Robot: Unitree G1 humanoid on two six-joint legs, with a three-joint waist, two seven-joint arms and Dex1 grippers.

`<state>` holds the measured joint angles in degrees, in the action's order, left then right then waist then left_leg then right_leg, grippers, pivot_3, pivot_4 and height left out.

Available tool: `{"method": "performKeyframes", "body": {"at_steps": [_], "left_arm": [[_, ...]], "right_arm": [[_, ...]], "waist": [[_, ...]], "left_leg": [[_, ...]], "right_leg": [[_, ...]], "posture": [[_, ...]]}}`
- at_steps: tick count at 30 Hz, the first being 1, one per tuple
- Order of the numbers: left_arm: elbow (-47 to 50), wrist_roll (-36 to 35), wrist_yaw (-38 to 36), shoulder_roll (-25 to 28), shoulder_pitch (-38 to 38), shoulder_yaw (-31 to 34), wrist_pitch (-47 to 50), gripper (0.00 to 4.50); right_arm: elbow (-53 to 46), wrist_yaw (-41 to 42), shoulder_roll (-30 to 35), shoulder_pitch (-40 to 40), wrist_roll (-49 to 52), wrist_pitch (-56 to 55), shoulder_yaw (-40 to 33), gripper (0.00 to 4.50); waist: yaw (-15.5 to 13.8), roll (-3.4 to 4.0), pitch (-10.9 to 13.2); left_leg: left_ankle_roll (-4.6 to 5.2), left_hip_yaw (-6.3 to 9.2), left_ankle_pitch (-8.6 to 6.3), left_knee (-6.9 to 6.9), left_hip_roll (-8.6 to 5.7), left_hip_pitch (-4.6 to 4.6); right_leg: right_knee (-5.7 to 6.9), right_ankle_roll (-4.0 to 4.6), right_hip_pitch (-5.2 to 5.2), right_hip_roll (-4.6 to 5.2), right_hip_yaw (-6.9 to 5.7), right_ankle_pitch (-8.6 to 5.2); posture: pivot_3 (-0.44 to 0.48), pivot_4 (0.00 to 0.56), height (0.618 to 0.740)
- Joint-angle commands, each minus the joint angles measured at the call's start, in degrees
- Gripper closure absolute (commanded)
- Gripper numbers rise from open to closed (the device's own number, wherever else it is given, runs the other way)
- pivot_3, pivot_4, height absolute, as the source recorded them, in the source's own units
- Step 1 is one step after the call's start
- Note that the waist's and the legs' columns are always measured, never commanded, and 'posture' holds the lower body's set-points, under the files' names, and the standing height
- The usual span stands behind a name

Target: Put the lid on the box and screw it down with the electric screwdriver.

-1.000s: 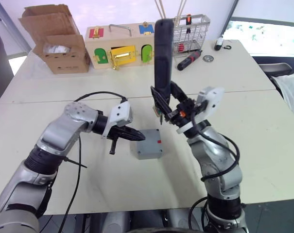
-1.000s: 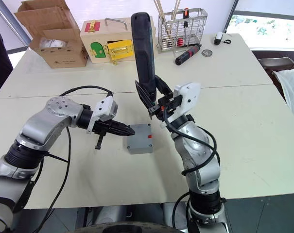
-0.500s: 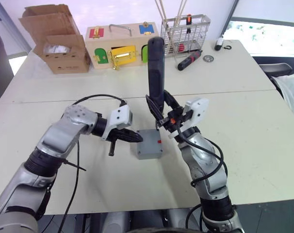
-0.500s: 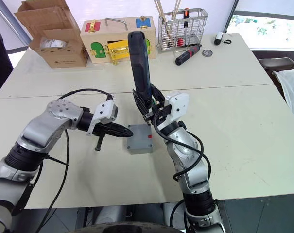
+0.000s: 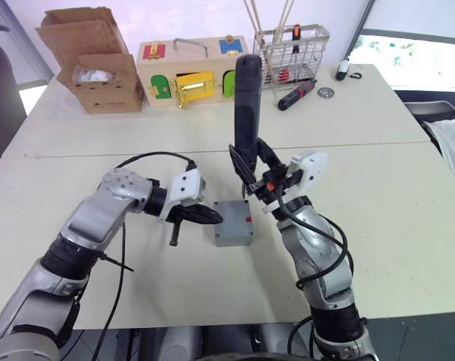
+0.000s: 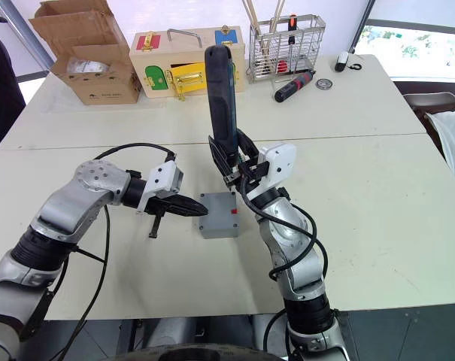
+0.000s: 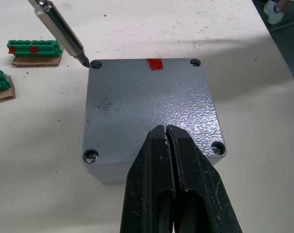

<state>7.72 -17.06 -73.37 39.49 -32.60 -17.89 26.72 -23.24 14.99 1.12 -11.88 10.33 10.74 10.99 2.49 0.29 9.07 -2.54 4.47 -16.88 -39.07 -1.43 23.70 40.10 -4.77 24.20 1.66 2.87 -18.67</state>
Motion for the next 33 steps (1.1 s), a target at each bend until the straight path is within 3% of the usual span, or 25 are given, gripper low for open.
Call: {"method": "performKeyframes", "body": {"at_steps": [1, 21, 33], "left_arm": [[-1.4, 2.0, -0.2, 0.0, -0.5, -1.5, -0.5, 4.50], [-2.8, 2.5, -1.2, -0.1, -1.3, -2.1, -2.1, 4.50], [-1.5, 2.7, -0.3, -0.2, -0.1, -2.3, -1.8, 4.50]], "right_arm": [[-4.8, -0.1, -0.1, -0.5, 0.9, -0.9, -0.4, 2.55], [-1.9, -0.5, -0.7, 1.6, -1.0, -3.2, 1.9, 2.55], [0.2, 1.4, 2.9, 6.0, -5.5, -7.5, 4.5, 2.55]], "waist": [[0.0, 0.00, 0.0], [0.0, -0.01, 0.0], [0.0, -0.03, 0.0]], "left_leg": [[0.00, 0.00, 0.00, 0.00, 0.00, 0.00], [0.01, 0.00, -0.01, 0.02, 0.00, -0.16], [0.07, 0.07, -0.04, 0.05, 0.00, -0.45]], "right_leg": [[0.00, 0.00, 0.00, 0.00, 0.00, 0.00], [0.00, 0.00, -0.16, 0.00, 0.00, 0.00], [-0.07, 0.00, -0.55, -0.01, -0.02, -0.01]], "posture": [[0.000, 0.150, 0.740], [0.000, 0.150, 0.740], [0.000, 0.150, 0.740]]}}
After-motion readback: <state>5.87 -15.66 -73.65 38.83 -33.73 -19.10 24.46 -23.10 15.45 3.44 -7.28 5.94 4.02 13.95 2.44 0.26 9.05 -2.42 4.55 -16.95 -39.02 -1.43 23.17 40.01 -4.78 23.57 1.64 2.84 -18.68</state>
